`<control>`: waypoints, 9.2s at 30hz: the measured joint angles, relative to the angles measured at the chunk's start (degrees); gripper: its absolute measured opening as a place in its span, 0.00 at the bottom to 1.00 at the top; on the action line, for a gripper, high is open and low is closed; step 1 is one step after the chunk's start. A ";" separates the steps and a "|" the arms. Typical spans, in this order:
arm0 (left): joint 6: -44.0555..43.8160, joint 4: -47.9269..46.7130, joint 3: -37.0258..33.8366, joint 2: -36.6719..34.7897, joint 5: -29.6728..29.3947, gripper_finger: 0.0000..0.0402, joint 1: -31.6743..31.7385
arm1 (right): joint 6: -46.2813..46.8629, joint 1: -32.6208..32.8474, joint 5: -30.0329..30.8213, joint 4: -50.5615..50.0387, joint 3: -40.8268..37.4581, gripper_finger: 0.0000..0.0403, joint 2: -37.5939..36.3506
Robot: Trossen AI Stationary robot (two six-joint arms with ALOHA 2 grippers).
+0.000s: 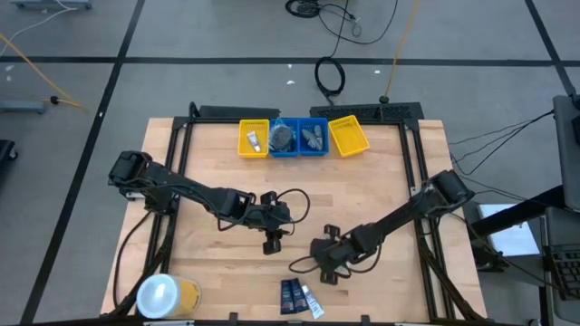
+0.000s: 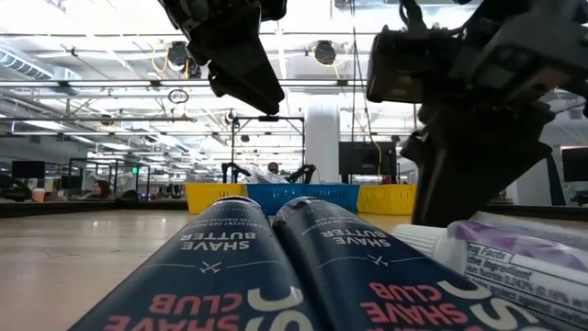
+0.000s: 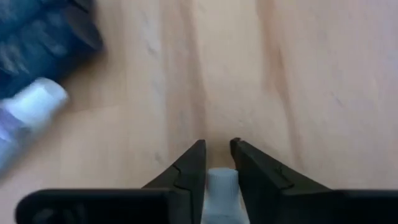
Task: Pick & Place Travel size toiletries
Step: Put the top toothpaste into the left yellow bin, then put the toothpaste into the left yellow bin
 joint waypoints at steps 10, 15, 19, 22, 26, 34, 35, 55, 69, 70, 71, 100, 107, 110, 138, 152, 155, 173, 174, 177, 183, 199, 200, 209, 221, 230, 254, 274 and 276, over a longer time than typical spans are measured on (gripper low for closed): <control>0.03 0.01 0.00 0.00 -0.90 0.42 0.00 | 0.79 -0.06 -2.62 -3.65 0.12 0.34 -0.55; 0.06 0.02 0.00 0.00 -0.90 0.42 0.00 | 0.81 -0.04 -3.89 -4.90 0.20 0.32 -0.63; 0.08 0.02 0.00 0.00 -0.90 0.42 0.00 | 1.30 0.02 -3.95 -6.44 0.26 0.30 -0.67; 0.09 0.02 0.00 0.00 -0.90 0.42 0.00 | 1.78 0.04 -3.98 -7.12 0.29 0.28 -0.67; 0.13 0.02 0.00 0.00 -0.90 0.42 0.00 | 1.91 0.07 -3.93 -7.50 0.29 0.23 -0.67; 0.17 0.02 0.00 0.00 -0.92 0.42 0.00 | 1.16 0.07 -3.98 -7.63 0.26 0.13 -0.70; 0.20 0.02 0.00 0.00 -0.92 0.42 0.00 | 0.89 0.07 -3.98 -7.62 0.26 0.13 -0.70; 1.74 0.88 0.00 0.00 -4.86 0.42 0.00 | -8.10 0.56 19.63 -9.78 0.07 0.13 -20.91; 11.32 17.27 0.02 -0.02 -8.49 0.42 0.00 | -28.63 3.23 39.71 9.72 0.11 0.13 -28.04; 12.24 18.61 0.02 -0.02 -9.24 0.42 0.02 | -30.31 3.23 39.71 11.63 0.08 0.13 -27.99; 13.04 20.04 0.02 -0.02 -10.20 0.42 0.00 | -32.02 3.16 39.70 14.21 -0.17 0.13 -28.00; 17.56 35.23 0.04 -0.02 -12.90 0.42 1.88 | -52.10 -2.80 39.28 52.22 -10.62 0.13 -28.06; 15.20 35.26 0.04 0.08 -12.90 0.42 3.47 | -54.57 -3.03 39.24 55.45 -10.62 0.13 -28.06; 14.94 35.07 0.04 0.47 -12.92 0.42 3.96 | -55.46 -3.10 39.24 56.16 -10.62 0.13 -28.06; 15.06 35.79 0.04 0.52 -14.16 0.01 4.26 | -55.71 -3.45 39.62 56.16 -10.62 0.13 -28.04; 14.64 33.03 0.02 0.52 -18.37 0.00 4.33 | -58.81 -2.80 39.39 56.18 -10.62 0.29 -28.08; 14.60 31.72 0.02 0.52 -19.87 0.00 4.33 | -59.88 -2.51 39.43 56.14 -10.62 0.30 -28.19; -2.02 -1.41 0.00 -8.11 -35.36 0.00 10.26 | -64.58 4.17 39.69 56.50 -10.62 0.23 -28.32; -3.12 -3.25 0.00 -8.46 -35.36 0.00 11.05 | -64.41 4.36 39.75 56.35 -10.62 0.23 -28.32; -6.01 -9.11 0.00 -9.01 -34.83 0.00 14.10 | -64.30 4.95 39.80 56.40 -10.62 0.23 -28.32; -7.67 -14.41 0.00 -9.01 -29.53 0.00 21.89 | -64.11 5.38 39.82 55.78 -10.62 0.23 -28.32; -5.53 -16.73 -0.02 -6.17 -9.07 0.00 40.37 | -60.69 5.38 39.74 52.46 -10.62 0.23 -28.32; -5.53 -16.97 -0.02 -5.55 -8.81 0.00 40.75 | -60.69 5.38 39.74 52.46 -10.62 0.23 -28.32; -5.54 -17.47 -0.07 0.19 -4.23 0.00 43.97 | -60.69 5.38 39.71 52.09 -10.62 0.23 -28.32; -5.91 -17.54 -0.07 1.05 -2.25 0.00 45.87 | -60.69 5.37 39.71 51.87 -10.62 0.23 -28.32; -7.47 -17.55 -0.07 1.05 -5.24 0.04 44.80 | -60.69 5.35 39.71 51.87 -10.62 0.23 -28.32; -1.01 -17.37 -0.04 0.54 -5.40 0.19 39.60 | -24.66 4.69 21.68 26.33 -10.60 0.23 -27.95; -2.32 -15.62 0.02 -3.08 -5.23 0.19 16.59 | -1.08 3.39 -6.19 25.73 -10.58 0.23 -13.46; -3.56 -15.01 0.03 -3.08 -5.31 0.19 14.28 | 1.22 3.86 -7.45 26.83 -10.58 0.23 -11.94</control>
